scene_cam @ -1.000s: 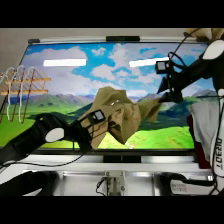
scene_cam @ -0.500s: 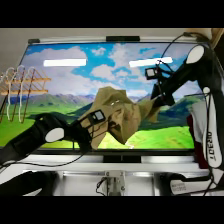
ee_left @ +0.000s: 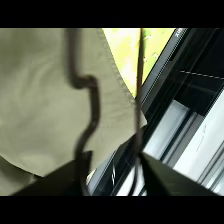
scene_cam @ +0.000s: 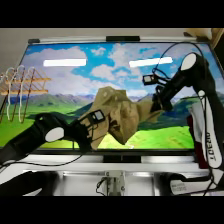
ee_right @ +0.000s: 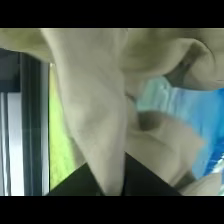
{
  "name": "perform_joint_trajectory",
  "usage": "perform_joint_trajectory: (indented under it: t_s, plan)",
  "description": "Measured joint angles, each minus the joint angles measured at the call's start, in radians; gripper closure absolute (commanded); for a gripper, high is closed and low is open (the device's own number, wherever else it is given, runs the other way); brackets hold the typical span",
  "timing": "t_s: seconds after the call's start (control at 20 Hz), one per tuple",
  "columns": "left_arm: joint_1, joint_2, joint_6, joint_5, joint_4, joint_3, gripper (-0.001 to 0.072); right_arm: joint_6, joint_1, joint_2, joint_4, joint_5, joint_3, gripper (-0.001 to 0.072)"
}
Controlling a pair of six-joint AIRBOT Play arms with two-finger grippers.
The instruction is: Fold the shirts.
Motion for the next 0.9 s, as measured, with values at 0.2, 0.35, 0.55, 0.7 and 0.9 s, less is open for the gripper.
perform_joint_trajectory:
  t_s: [0.2, 0.35, 0.55, 0.7, 0.9]
  plan:
    - [0.056, 0.0, -0.016, -0.025, 0.112, 0.022, 0.0069, 0.041, -0.001, 0.034, -0.005, 0.016, -0.003, 0.0653]
    - [0.143, 0.001, -0.024, -0.047, 0.216, 0.075, 0.0069, 0.071, 0.0, 0.072, 0.002, 0.027, -0.003, 0.0653]
    - [0.307, 0.008, -0.05, -0.074, 0.288, 0.166, 0.0071, 0.124, 0.0, 0.14, 0.019, 0.038, -0.003, 0.0654]
    - [0.418, 0.017, -0.137, -0.094, 0.29, 0.201, 0.0071, 0.164, 0.0, 0.194, 0.038, 0.043, -0.003, 0.0654]
    - [0.469, 0.025, -0.241, -0.084, 0.105, 0.16, 0.0108, 0.219, 0.0, 0.266, 0.062, 0.04, -0.003, 0.0654]
